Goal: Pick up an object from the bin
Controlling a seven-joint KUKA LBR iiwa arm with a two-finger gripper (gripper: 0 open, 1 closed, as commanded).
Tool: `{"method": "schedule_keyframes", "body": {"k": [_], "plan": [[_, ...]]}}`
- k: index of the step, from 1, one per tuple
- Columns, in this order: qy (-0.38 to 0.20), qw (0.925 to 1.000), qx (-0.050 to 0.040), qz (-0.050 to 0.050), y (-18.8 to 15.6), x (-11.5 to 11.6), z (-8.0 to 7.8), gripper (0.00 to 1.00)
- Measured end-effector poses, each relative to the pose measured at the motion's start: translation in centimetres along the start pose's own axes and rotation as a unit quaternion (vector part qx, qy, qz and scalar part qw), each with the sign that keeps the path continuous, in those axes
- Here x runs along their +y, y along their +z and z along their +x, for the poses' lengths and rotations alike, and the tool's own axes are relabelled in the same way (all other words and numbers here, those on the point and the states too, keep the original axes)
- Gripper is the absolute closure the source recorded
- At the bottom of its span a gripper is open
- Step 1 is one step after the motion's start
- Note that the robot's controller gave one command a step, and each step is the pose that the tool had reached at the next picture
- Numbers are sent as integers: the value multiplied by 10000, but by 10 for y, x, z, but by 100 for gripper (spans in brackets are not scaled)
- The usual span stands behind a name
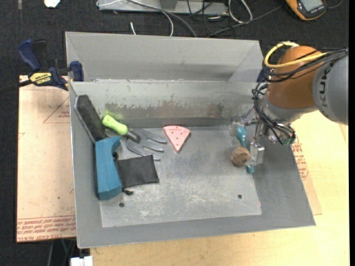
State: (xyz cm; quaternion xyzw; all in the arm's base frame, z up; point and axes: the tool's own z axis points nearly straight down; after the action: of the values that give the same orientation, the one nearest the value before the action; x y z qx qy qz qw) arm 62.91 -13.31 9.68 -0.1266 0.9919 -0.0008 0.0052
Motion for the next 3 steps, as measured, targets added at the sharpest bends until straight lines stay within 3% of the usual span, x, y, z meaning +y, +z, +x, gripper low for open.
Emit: {"method": "schedule_keyframes", "body": {"k": [1,2,3], "plan": [[327,9995,2,-6,11,-1,4,0],[-1814,9834,-32,-22,12,-5,20,100],[-1812,9834,-32,-24,12,-5,20,100]]}}
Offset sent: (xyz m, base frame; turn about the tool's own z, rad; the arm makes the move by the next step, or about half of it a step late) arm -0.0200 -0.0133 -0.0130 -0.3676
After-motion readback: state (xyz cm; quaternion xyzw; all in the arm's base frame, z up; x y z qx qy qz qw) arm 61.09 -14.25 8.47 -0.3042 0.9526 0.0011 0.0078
